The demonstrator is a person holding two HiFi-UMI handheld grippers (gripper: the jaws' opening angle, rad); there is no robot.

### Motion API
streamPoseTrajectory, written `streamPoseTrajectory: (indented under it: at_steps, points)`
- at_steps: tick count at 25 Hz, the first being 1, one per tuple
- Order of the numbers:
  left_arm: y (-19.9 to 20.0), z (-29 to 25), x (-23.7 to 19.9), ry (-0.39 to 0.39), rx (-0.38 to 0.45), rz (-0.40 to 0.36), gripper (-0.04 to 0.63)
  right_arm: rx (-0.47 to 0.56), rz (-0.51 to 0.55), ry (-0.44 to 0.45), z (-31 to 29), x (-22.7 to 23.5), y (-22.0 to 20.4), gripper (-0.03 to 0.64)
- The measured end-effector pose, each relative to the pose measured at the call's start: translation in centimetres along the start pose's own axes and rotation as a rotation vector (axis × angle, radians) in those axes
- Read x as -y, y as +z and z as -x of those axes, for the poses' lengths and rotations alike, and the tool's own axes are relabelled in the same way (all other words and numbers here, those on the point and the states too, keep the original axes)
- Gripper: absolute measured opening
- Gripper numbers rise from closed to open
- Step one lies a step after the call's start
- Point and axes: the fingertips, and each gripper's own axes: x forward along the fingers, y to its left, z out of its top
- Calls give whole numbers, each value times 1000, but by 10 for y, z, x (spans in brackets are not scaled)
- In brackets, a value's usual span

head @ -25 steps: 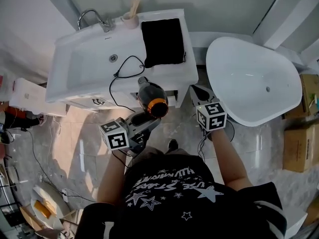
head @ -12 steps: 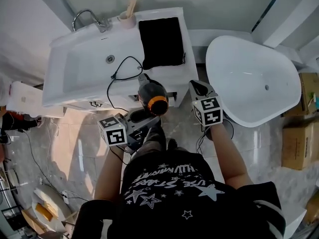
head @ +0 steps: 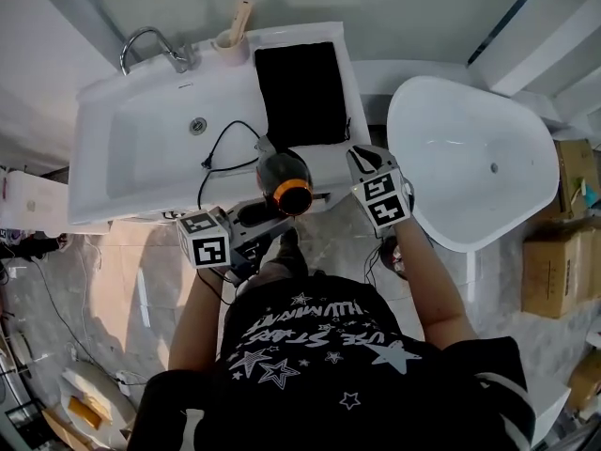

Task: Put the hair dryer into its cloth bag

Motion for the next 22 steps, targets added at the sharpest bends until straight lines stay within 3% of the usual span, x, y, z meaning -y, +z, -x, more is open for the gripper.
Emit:
streamPoseTrajectory:
  at_steps: [4, 13, 17, 22]
  points:
    - [17, 2, -20, -3, -6, 4, 196, -63, 143, 13, -29, 4, 4, 82]
    - [36, 6, -43, -24, -32, 12, 196, -214, 317, 70, -69, -1, -14, 136]
    - [45, 7, -57, -37, -42, 11, 196, -264, 353, 85, -85, -1, -19, 163]
    - [52, 6, -69, -64, -70, 7, 196, -278, 320, 75, -94, 5, -13, 163]
